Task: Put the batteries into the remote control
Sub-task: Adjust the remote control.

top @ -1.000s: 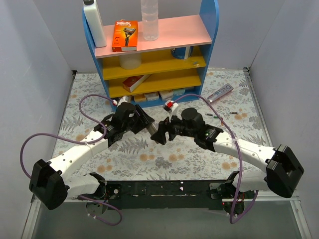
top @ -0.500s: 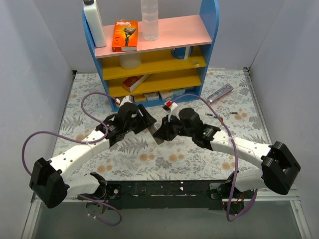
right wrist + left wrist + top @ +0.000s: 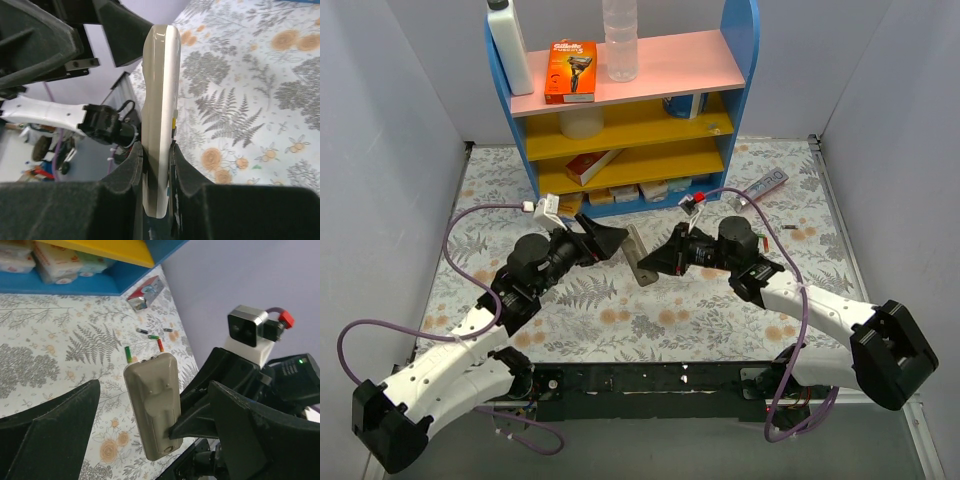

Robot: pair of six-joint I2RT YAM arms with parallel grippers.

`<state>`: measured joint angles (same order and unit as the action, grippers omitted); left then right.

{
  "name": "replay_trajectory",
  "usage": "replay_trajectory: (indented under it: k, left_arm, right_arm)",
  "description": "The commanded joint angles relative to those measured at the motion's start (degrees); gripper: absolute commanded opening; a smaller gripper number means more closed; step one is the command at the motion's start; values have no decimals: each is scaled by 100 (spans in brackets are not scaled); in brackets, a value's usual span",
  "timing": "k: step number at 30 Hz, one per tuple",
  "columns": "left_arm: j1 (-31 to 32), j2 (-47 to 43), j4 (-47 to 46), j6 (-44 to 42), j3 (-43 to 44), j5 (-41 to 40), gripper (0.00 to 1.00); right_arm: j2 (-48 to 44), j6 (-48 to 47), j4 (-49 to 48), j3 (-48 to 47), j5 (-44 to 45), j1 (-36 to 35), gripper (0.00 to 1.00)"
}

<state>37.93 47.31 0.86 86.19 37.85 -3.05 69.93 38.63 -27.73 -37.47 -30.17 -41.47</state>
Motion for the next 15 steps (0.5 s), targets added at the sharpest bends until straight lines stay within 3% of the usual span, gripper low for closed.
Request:
replay_trajectory:
  k: [1, 8, 12, 15]
  left_arm:
    - [-110, -161, -1437, -366, -392, 989, 90]
    - [-207, 147, -2186, -261, -515, 1737, 87]
    - [-409, 261, -2617, -42, -594, 2202, 73]
    - [-576, 393, -3004, 196, -664, 2712, 71]
  right_arm:
    - [-164, 1213, -2039, 266, -919, 166, 1]
    - [143, 2305, -3649, 451, -1377, 289, 1]
    - [284, 2649, -4134, 460, -1500, 289, 1]
    - [319, 2772, -4267, 504, -1500, 289, 1]
